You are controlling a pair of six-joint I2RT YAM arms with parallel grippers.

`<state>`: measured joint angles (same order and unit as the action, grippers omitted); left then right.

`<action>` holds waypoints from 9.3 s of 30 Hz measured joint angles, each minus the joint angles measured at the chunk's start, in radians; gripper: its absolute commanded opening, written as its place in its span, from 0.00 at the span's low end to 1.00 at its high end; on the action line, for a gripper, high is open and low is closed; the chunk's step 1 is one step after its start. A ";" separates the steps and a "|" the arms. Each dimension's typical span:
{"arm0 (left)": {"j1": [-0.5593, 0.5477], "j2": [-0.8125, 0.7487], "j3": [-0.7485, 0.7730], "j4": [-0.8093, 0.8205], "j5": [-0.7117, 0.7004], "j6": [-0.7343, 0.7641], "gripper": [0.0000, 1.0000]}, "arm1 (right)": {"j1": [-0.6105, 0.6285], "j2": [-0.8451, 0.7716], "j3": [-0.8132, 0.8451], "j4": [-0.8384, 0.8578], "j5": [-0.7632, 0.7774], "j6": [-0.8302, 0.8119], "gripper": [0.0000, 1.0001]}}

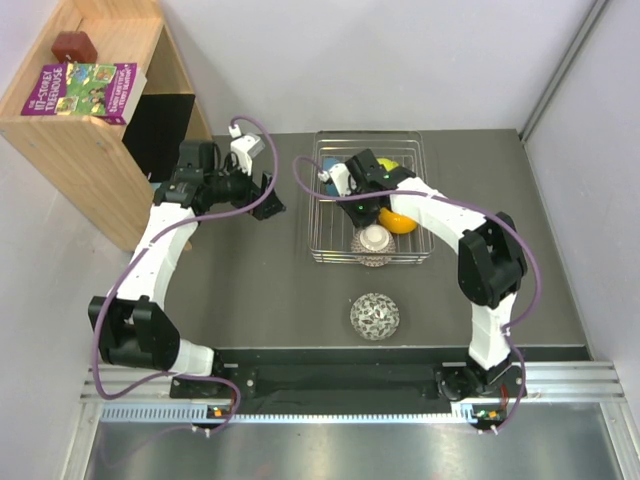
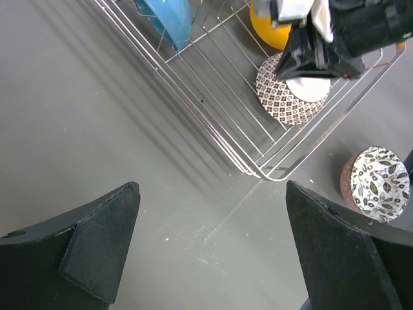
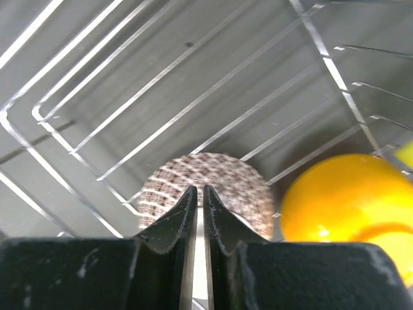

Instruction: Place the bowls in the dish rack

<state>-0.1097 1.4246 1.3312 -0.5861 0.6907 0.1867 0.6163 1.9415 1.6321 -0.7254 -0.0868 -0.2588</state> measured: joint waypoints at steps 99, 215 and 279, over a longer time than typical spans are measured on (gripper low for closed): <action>-0.882 0.563 0.113 -0.075 -0.316 0.109 0.00 | -0.412 -0.730 -0.107 -0.086 -0.121 0.006 1.00; -0.443 0.381 0.472 -0.035 -0.084 0.135 0.62 | -0.340 -0.119 -0.177 0.332 -1.344 0.672 0.00; 0.046 -0.072 -0.080 0.012 0.053 0.069 0.99 | -0.092 0.044 0.175 -0.023 -0.122 0.199 0.00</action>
<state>-0.0639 1.3525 1.2510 -0.5743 0.7441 0.2558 0.5247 1.9854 1.8076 -0.7479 -0.2092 -0.0597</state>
